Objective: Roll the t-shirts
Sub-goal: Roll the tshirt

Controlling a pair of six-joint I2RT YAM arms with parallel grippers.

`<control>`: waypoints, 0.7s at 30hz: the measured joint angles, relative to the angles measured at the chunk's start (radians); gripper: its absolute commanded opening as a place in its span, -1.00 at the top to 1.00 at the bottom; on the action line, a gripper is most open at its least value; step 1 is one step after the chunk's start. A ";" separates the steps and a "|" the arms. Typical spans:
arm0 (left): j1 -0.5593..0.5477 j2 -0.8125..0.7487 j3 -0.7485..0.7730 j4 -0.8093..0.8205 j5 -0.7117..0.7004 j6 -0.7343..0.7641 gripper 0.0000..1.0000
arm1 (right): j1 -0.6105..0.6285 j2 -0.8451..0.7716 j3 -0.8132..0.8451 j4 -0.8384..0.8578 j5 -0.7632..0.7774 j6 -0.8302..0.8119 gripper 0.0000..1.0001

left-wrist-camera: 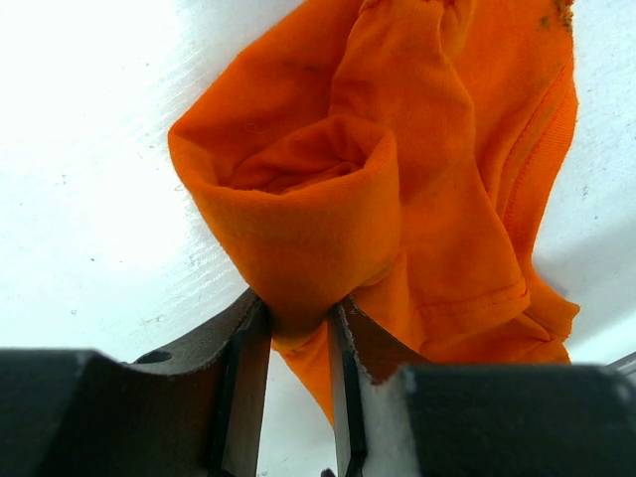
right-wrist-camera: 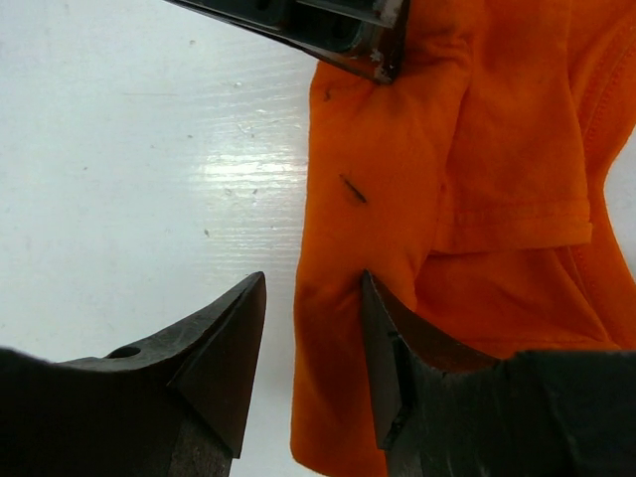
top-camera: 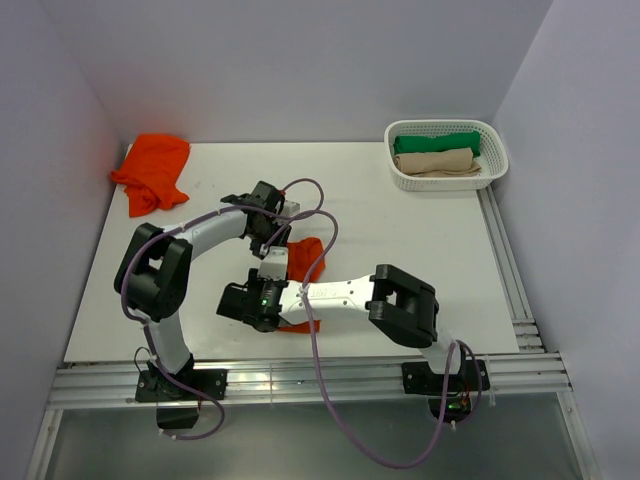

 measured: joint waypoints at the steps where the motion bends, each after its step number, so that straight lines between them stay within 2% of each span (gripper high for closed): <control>1: 0.000 0.001 0.001 -0.002 0.000 0.000 0.35 | -0.001 0.002 0.000 -0.002 -0.001 0.005 -0.02; 4: 0.000 0.004 0.004 -0.003 0.000 0.001 0.28 | -0.003 0.005 -0.002 -0.021 -0.002 0.044 -0.01; 11: -0.001 0.005 0.005 -0.001 -0.003 0.003 -0.04 | -0.005 0.005 -0.061 -0.050 0.002 0.133 -0.04; 21: -0.002 0.027 0.066 -0.050 -0.002 0.028 -0.18 | -0.007 0.005 -0.062 -0.068 -0.006 0.161 -0.12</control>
